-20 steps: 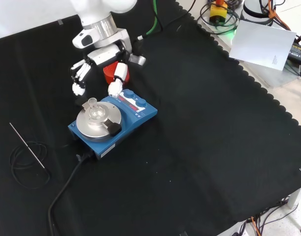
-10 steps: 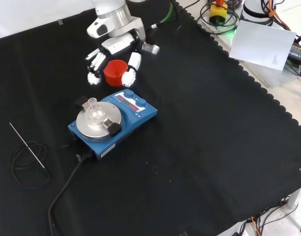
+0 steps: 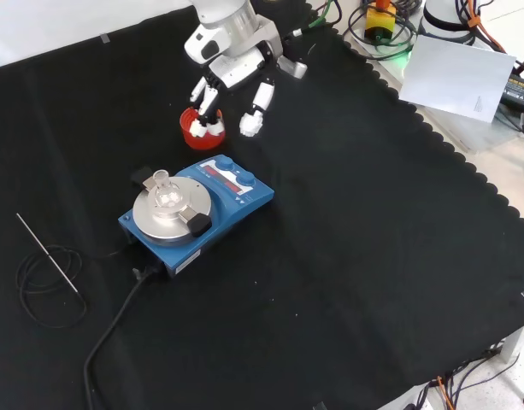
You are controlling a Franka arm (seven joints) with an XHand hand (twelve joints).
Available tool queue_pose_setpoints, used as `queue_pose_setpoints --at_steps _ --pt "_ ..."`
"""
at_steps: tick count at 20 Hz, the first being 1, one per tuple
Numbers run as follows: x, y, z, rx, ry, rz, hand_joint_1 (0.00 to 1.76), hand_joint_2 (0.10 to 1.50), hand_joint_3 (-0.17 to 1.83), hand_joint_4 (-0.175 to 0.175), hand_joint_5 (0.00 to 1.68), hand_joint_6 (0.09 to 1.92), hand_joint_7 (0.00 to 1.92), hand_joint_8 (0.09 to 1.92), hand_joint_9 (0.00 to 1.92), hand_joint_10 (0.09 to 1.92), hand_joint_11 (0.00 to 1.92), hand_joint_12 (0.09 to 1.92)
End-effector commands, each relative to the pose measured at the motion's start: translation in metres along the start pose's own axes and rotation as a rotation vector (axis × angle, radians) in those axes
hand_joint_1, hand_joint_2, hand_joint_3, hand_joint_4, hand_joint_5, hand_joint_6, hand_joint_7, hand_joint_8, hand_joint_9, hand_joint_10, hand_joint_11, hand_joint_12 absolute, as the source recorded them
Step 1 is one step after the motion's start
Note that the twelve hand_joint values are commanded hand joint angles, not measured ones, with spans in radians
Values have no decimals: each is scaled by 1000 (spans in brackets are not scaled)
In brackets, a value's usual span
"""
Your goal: Turn on the heater.
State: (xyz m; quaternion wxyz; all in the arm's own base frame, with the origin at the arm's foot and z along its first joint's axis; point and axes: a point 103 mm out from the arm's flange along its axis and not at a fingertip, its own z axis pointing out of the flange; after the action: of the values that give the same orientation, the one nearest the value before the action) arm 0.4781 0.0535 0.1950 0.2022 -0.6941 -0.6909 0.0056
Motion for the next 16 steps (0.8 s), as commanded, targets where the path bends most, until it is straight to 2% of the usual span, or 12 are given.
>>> queue_pose_setpoints --at_steps 1,4,5,7,10,12,16 --pt "-23 -11 11 186 -81 55 1013 1052 -175 -30 394 87 1014 809 1090 603 554 1276" --pt "-27 -11 13 251 -121 67 1025 1062 -175 -32 386 87 1133 901 1239 651 724 1216" --pt "-28 -10 14 294 -124 79 1036 1066 -175 -35 379 87 1160 933 1280 674 846 1160" --pt "-28 -9 18 371 -146 95 1072 1072 -175 -45 345 87 1186 990 1356 702 1206 975" --pt "-28 -9 22 447 -167 112 1116 1074 -175 -56 294 87 1217 1055 1467 730 1645 764" --pt "-29 -10 24 495 -179 120 1128 1075 -175 -58 275 87 1286 1109 1549 786 1827 782" --pt "-30 -14 26 515 -206 108 1141 1117 -175 -50 304 87 1455 1239 1678 971 1916 1127"
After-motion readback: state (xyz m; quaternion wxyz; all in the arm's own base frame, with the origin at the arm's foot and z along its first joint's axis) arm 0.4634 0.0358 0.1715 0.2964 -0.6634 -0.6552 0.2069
